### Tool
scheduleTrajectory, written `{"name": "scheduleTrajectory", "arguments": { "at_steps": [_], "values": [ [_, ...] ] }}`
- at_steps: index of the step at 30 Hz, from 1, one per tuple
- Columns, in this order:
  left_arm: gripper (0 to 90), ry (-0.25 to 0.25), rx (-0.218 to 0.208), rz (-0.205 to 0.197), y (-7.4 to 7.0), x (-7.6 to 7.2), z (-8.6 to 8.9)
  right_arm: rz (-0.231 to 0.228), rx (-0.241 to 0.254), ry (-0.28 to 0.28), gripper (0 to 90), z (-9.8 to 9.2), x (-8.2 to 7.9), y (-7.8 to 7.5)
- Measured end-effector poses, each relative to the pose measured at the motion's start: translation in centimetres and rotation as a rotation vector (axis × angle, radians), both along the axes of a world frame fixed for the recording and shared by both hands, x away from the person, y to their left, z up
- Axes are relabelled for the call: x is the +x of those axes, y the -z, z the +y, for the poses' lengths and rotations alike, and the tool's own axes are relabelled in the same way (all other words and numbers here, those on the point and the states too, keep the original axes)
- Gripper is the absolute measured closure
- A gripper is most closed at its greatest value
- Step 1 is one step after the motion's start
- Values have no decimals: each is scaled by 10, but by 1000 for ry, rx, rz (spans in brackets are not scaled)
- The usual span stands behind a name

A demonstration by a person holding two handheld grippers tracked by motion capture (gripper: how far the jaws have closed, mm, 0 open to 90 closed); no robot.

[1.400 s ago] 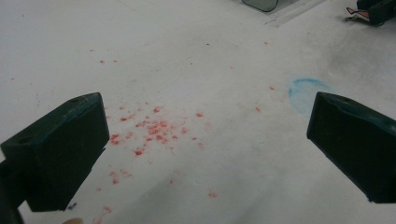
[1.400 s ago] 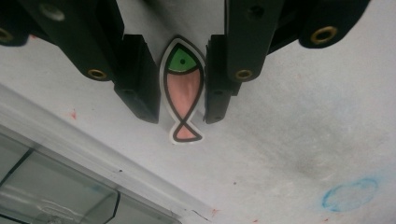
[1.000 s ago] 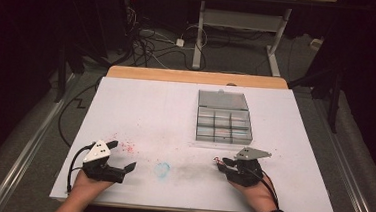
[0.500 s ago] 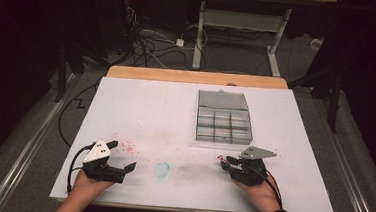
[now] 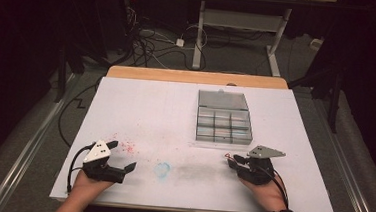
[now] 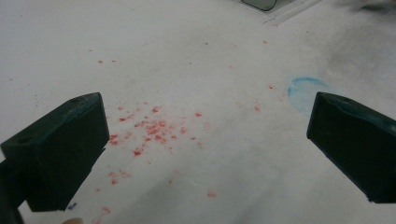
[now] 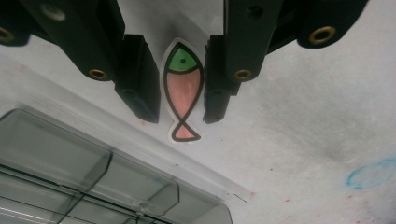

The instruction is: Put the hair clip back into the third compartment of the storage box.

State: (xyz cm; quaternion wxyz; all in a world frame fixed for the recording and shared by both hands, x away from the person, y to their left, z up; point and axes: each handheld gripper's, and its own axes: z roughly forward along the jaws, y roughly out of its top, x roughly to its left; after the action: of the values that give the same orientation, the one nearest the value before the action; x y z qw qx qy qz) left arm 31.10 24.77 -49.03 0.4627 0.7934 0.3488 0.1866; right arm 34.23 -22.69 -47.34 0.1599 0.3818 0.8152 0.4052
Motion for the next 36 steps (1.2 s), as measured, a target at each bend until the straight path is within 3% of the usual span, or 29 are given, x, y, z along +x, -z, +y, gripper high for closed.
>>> {"name": "scheduleTrajectory", "arguments": {
  "at_steps": [16,23,36],
  "values": [
    [0,2,-2,0,0,0,0,-2,0,60,685,-21,4,0],
    [0,3,-2,3,0,0,1,-24,9,85,685,-31,6,-6],
    [0,2,-4,2,0,0,1,-51,8,92,685,-30,15,-20]
  ]
}}
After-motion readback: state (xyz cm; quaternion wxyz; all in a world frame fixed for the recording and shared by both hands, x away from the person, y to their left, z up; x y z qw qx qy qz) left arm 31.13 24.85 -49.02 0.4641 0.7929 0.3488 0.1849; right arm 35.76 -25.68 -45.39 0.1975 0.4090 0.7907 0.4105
